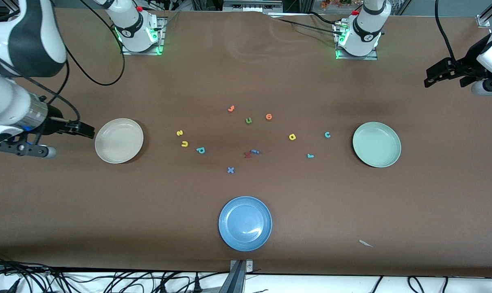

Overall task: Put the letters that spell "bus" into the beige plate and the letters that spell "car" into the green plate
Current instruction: 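Reach the right gripper over the cyan letter d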

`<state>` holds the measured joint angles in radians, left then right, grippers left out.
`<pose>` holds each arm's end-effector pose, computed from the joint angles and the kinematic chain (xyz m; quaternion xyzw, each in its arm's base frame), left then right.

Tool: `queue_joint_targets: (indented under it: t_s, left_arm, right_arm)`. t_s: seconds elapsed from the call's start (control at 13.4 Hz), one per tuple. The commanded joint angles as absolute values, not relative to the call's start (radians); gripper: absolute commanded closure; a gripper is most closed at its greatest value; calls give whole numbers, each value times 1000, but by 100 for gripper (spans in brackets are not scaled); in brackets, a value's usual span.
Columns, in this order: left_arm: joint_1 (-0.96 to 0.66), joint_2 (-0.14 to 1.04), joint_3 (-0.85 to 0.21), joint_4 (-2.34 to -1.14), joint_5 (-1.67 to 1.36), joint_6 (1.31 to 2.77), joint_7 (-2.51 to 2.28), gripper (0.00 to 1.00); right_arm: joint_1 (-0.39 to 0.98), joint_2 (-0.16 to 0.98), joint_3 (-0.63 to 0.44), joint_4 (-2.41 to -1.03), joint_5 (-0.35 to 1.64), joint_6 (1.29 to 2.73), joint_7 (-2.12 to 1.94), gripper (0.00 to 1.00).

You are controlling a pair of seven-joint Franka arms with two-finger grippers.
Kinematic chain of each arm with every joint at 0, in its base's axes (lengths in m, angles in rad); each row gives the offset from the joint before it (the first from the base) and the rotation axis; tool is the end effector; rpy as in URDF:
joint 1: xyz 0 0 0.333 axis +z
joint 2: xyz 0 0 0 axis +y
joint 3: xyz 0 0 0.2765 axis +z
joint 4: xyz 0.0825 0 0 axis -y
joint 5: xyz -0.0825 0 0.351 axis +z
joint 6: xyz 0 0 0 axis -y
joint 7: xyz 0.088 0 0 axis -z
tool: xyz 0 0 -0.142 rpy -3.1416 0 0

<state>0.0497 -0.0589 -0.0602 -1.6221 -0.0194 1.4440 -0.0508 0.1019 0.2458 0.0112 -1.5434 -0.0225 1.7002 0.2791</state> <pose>0.4869 -0.0088 0.5475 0.9980 0.0196 -0.0598 0.0061 0.5795 0.0624 0.4364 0.9957 -0.0810 -0.0417 0.0182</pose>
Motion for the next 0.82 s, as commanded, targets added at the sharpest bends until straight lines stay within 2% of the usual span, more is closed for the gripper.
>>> queue_joint_targets:
  t_s: [0.0, 0.22, 0.75]
  left_arm:
    - [45, -49, -67, -1595, -5, 1433, -57, 0]
    - [43, -49, -90, -1594, -2, 1433, -58, 0]
    - [46, -49, -89, -1594, -5, 1431, -57, 0]
  right_arm:
    - [188, 261, 9, -1548, -21, 1739, 438, 1]
    - [274, 316, 9, -1548, -17, 1769, 618, 1]
    - [443, 514, 9, -1551, -17, 1959, 1167, 1]
